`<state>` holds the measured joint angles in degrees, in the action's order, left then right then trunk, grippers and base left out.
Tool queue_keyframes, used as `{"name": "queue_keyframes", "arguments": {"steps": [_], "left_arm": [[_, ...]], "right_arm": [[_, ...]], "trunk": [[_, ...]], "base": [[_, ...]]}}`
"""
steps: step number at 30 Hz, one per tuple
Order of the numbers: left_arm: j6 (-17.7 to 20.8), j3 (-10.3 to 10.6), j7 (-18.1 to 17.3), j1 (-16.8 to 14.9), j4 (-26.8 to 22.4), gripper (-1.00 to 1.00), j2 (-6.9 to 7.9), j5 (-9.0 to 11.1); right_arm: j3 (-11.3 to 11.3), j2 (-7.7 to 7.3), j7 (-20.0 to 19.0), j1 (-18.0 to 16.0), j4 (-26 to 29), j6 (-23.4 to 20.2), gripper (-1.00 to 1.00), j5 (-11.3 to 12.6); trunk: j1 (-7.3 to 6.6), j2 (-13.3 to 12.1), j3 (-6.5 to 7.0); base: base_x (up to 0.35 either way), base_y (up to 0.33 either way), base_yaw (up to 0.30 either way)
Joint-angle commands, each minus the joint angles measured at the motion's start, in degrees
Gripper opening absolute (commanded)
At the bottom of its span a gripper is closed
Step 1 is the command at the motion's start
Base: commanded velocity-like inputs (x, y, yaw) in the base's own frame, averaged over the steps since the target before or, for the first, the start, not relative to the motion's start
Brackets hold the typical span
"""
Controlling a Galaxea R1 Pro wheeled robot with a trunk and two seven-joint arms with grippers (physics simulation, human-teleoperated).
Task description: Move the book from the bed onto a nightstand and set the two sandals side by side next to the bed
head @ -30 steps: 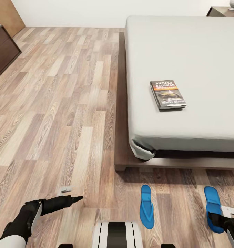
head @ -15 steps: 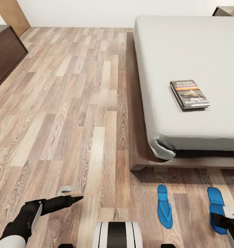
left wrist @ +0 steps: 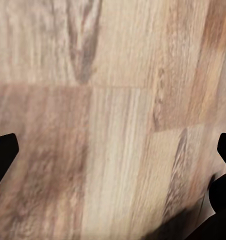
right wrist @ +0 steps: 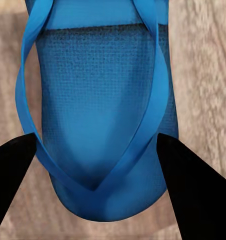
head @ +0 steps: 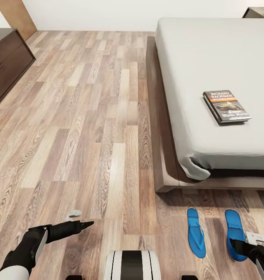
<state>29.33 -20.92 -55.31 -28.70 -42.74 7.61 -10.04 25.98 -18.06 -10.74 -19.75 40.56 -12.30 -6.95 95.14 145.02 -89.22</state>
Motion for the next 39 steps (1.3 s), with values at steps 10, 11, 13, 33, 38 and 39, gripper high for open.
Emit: {"name": "queue_keyframes", "arguments": {"steps": [10,11,13,33,38,39], "left_arm": [[0.5,-0.3,-0.4,0.0,-0.1,1.0,-0.05,-0.4],[0.5,-0.3,-0.4,0.0,-0.1,1.0,-0.05,-0.4],[0.5,-0.3,-0.4,0.0,-0.1,1.0,-0.05,-0.4],[0.5,-0.3,-0.1,0.0,-0.1,1.0,-0.13,-0.5],[0.5,-0.3,-0.2,0.0,-0.1,1.0,-0.14,-0.5],[0.5,-0.3,-0.2,0.0,-0.1,1.0,-0.14,-0.5]], "right_arm": [[0.2,0.04,-0.5,0.0,0.0,-0.3,-1.0,-0.6],[0.2,0.04,-0.5,0.0,0.0,-0.3,-1.0,-0.6],[0.2,0.04,-0.5,0.0,0.0,-0.3,-1.0,-0.6],[0.2,0.04,-0.5,0.0,0.1,-0.3,-1.0,-0.7],[0.2,0.04,-0.5,0.0,0.1,-0.3,-1.0,-0.7],[0.2,0.04,-0.5,0.0,0.1,-0.3,-1.0,-0.7]], "trunk": [[-0.01,0.0,-0.03],[-0.01,0.0,-0.03],[-0.01,0.0,-0.03],[0.12,0.1,-1.14],[0.25,0.1,-2.25],[0.27,0.2,-2.47]], "base": [[0.0,0.218,0.0],[0.0,0.095,0.0],[0.003,0.04,0.0],[0.084,0.002,0.0],[0.0,0.0,0.0],[0.0,0.0,0.0]]}}
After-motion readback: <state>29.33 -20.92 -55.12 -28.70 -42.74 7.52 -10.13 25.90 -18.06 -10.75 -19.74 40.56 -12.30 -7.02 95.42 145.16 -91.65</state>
